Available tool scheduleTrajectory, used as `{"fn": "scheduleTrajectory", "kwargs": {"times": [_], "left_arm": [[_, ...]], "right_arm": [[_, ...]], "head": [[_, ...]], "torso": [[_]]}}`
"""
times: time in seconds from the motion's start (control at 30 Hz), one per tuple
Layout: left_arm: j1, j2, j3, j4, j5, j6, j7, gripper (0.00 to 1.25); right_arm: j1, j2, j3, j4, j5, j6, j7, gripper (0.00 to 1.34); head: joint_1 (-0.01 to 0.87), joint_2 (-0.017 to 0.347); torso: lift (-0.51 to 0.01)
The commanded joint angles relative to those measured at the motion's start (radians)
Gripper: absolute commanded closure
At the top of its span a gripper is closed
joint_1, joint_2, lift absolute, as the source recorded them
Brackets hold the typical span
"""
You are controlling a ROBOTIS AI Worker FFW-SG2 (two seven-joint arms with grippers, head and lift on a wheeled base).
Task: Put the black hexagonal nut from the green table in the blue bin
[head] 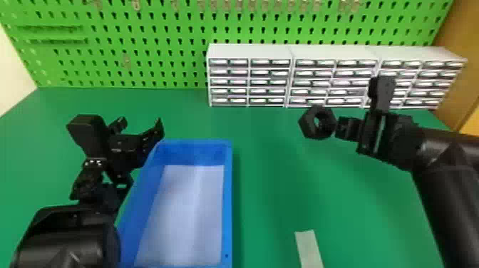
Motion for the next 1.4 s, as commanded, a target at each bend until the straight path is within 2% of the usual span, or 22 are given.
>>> {"fn": "scheduleTrajectory", "kwargs": {"times": [0.0, 0.3, 0.9, 1.37], "left_arm": [[0.0, -0.003, 0.002, 0.0, 0.001, 0.0, 0.0, 0.34], [0.0, -0.003, -0.003, 0.0, 0.006, 0.0, 0.0, 0.34], [0.002, -0.003, -0.005, 0.0, 0.013, 0.0, 0.002, 0.35], [0.002, -0.003, -0.005, 0.0, 0.015, -0.003, 0.006, 0.35]], "right_arm": [[0.036, 0.003, 0.003, -0.083, -0.016, -0.038, 0.0, 1.03], [0.093, 0.007, 0.003, -0.224, -0.039, -0.055, 0.0, 1.03], [0.208, 0.02, 0.004, -0.429, -0.106, -0.061, 0.0, 1.03], [0.269, 0.015, 0.015, -0.531, -0.129, -0.061, 0.0, 1.03]], "head": [[0.686, 0.051], [0.686, 0.051], [0.686, 0.051], [0.686, 0.051]], "torso": [[-0.097], [-0.097], [-0.097], [-0.097]]}}
